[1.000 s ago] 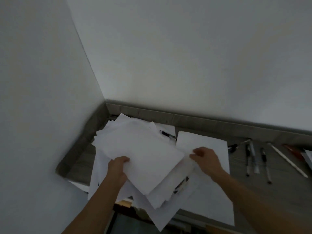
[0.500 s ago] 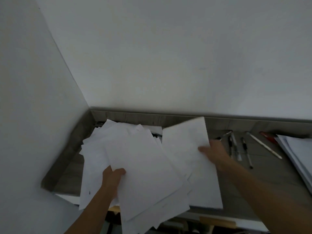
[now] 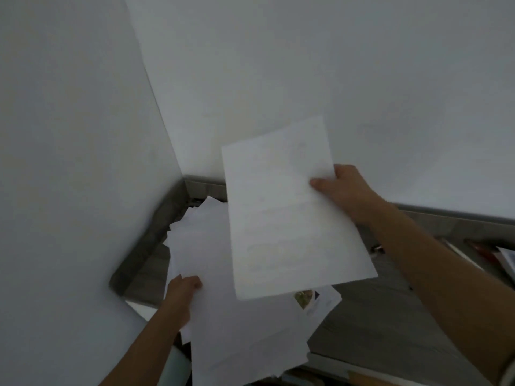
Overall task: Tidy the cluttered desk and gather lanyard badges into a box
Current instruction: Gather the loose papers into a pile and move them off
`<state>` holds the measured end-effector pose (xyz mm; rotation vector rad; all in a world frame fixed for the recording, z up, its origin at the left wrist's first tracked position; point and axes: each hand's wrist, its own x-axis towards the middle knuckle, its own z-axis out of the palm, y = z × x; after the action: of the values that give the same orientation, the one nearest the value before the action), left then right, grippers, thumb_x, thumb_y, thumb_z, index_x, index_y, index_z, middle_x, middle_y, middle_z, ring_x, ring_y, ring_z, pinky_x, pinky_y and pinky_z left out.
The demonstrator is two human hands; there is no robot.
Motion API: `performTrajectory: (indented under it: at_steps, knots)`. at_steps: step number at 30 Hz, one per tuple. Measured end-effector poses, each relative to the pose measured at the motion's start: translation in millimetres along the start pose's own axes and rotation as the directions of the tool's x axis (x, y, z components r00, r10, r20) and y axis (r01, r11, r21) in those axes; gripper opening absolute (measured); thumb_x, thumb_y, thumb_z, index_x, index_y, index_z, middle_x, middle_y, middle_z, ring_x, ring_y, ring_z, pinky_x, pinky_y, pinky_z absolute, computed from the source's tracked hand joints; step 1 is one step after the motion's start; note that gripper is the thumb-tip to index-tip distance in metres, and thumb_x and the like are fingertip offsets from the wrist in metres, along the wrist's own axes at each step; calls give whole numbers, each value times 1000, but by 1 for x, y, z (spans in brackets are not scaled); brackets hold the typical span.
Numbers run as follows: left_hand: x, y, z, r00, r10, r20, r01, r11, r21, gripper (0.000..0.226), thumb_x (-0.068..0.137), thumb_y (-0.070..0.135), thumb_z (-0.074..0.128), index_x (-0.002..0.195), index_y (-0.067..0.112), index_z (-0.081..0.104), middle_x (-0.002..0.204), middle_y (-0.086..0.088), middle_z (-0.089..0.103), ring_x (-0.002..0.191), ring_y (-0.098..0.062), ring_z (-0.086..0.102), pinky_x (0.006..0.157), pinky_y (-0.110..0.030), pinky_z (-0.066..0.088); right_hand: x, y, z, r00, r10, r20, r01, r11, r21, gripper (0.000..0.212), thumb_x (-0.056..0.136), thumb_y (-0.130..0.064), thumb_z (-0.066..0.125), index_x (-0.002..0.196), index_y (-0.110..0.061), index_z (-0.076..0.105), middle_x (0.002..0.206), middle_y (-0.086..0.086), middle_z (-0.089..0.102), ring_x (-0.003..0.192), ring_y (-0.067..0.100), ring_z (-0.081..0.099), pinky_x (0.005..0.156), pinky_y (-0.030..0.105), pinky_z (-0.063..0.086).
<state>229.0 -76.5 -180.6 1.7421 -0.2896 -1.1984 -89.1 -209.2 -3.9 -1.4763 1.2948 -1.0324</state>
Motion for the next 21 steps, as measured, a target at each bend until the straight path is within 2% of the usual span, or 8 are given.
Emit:
performTrajectory:
  at_steps: [3,6,9,11,13,16,18,21]
  knots:
    - [-6,-6,-8,989,-87,121,116,960,-255,31,96,37,52,109,10,63,99,-13,66,91,-32,59,81,-39,48,0,45,57,976,117,183,-113,993,-29,12,84,-7,71,96,-3,72,91,14,72,66,14,68,64,33,58]
    - [-10,-9,-13,947,-69,313,200,891,-407,53,93,61,41,110,19,66,108,-14,68,100,-31,61,88,-43,48,-7,86,107,887,247,390,-203,967,-152,15,87,-14,70,103,-14,67,103,8,71,74,10,68,69,31,59]
    - [-16,-16,-10,969,-73,236,130,963,-236,38,88,35,67,113,7,67,107,-17,71,102,-35,65,92,-51,51,-4,116,129,818,328,473,-207,934,-290,36,89,-32,68,121,-23,54,120,7,62,90,11,64,66,20,50]
    - [-16,-21,-8,999,-5,51,10,995,-102,27,84,9,70,109,-2,67,95,-17,71,87,-34,67,76,-44,57,7,129,123,897,305,319,-182,914,-363,53,90,-34,67,136,-16,47,128,9,55,101,16,55,76,24,44]
    - [-17,-22,-10,991,107,-83,-111,993,-51,15,87,2,63,102,3,66,85,-8,68,75,-26,64,62,-31,53,16,137,108,942,287,175,-188,882,-432,53,91,-31,65,137,-9,48,127,11,56,97,17,56,75,23,43]
    - [-16,-17,-5,963,177,-204,-195,978,-71,22,90,5,60,109,16,58,92,1,62,78,-17,59,73,-30,51,23,144,91,906,396,153,-298,849,-436,39,90,-27,66,122,-8,54,94,6,63,69,10,57,48,20,45]
    - [-17,-13,1,972,133,-196,-165,973,-159,31,90,3,60,120,9,56,103,-7,61,87,-23,58,87,-39,50,22,146,90,849,502,165,-404,818,-409,27,88,-29,69,103,-14,54,77,5,60,57,13,58,42,21,43]
    - [-17,-6,11,994,37,-104,-63,964,-259,32,88,-1,61,120,-2,58,106,-14,63,88,-28,60,84,-40,51,16,149,92,801,555,225,-455,808,-374,30,82,-28,77,72,-10,55,61,3,62,44,10,58,36,15,39]
